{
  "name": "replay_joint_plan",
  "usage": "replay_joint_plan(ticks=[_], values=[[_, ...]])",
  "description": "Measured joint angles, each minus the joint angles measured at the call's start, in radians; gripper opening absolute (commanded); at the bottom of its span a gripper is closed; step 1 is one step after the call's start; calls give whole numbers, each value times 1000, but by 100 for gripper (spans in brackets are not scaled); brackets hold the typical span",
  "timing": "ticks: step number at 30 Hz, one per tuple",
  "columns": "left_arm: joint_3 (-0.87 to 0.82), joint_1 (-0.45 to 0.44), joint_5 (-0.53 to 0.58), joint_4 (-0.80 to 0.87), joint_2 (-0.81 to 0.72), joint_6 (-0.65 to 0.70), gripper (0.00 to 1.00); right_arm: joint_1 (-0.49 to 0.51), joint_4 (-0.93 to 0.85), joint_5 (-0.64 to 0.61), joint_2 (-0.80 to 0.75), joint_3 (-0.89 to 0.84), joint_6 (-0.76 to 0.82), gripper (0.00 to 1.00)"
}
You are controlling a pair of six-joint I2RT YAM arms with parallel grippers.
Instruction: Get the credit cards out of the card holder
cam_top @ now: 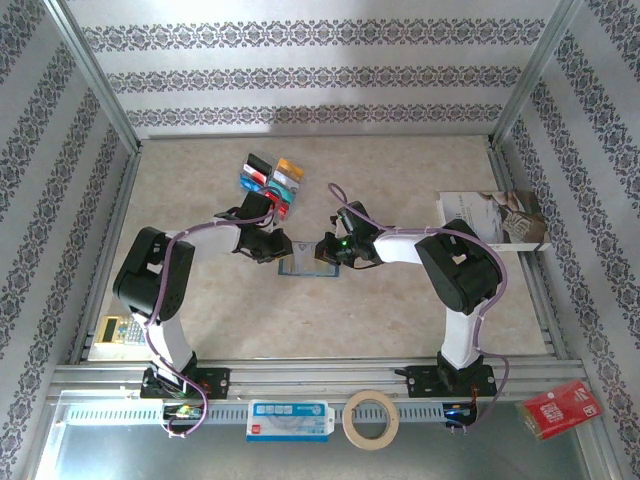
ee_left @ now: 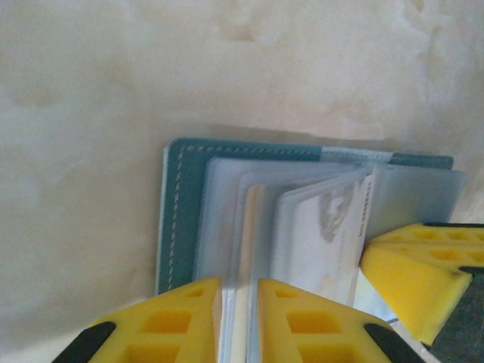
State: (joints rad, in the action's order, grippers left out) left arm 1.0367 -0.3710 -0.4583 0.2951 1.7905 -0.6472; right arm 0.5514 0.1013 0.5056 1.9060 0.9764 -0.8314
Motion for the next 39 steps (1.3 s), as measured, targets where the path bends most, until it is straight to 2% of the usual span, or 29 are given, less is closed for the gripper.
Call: replay_joint_plan(ticks=[6,22,30,35,39], values=[[0,-2,-11,13,-47,-1,13,0,0,0,0,0,0,4],[2,-14,-43,-21,-47,-16,13,0,0,0,0,0,0,4],[24,-27,-25,-32,31,-15,12,0,5,0,-2,-4,-1,5],[40,-28,-3,-31,56,-12,12,0,11,2,-2,-8,-6,18],[40,-28,0,-31,58,-11,12,0,35,22,-2,-11,-18,23]])
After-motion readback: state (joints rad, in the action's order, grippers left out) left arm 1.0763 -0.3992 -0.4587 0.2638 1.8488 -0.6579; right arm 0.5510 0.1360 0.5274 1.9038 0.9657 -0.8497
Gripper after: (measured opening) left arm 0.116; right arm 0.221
